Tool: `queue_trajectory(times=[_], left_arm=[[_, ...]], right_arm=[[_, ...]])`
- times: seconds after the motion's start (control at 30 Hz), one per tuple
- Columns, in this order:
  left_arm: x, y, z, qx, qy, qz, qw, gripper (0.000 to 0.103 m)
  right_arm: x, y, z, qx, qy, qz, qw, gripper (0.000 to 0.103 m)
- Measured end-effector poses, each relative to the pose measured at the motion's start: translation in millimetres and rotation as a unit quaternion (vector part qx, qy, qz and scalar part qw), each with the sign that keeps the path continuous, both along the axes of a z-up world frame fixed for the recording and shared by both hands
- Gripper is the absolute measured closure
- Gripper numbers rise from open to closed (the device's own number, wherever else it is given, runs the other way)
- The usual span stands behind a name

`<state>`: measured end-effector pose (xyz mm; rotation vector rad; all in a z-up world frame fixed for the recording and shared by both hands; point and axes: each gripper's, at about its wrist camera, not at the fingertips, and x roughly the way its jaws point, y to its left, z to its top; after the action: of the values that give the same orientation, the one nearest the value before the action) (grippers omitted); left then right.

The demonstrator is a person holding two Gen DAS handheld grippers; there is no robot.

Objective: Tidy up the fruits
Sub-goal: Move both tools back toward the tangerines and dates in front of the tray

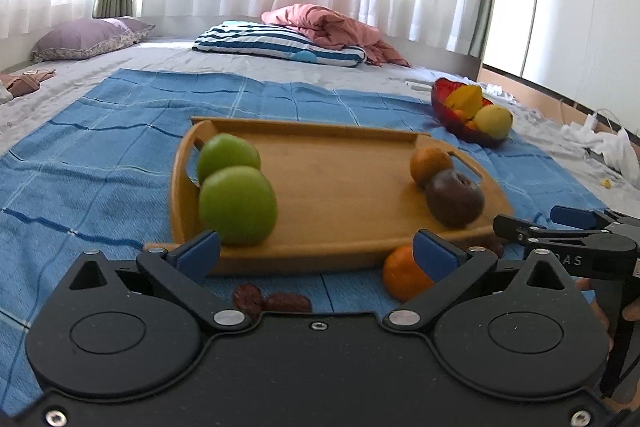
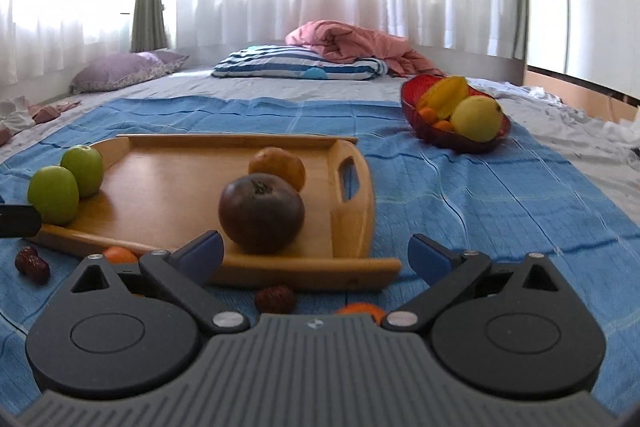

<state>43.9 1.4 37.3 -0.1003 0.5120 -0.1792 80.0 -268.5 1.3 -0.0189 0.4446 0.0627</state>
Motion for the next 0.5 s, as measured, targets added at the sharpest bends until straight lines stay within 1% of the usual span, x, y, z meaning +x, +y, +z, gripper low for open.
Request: queue_trajectory(times=[0.1,0.2,0.3,0.43,0.5], left_arm=[[-5.5,-5.5,-6.4,0.009,-0.005,0.006,0.9999,0.000],[-10.3,-10.0,-11.7,0.017,-0.011,0.012,0.9997,0.000],[-13.5,-13.3,-17.3,0.025,-0.010,0.020,0.9994,0.000],[-18.1,-12.7,-22.8,0.026,-0.008,0.028,0.9992,0.000],[-20.1,-12.1,-25.0,0.027,-0.009,0.033,0.9990,0.000]], right_arm=[[-4.6,-1.8,-7.9,0.010,0.000,-0.008,1.000,0.000],[-5.7,-1.9,-13.3,0.009,-0.005,-0.011,1.000,0.000],[-4.6,-2.9,-21.6,0.019,0.003,-0.029,0.999,0.000],[-8.3,-5.8,-23.1,0.030,-0.007,-0.035,0.999,0.000],[-10.2,-5.2,-24.6,0.028,-0.011,-0.038,0.999,0.000]])
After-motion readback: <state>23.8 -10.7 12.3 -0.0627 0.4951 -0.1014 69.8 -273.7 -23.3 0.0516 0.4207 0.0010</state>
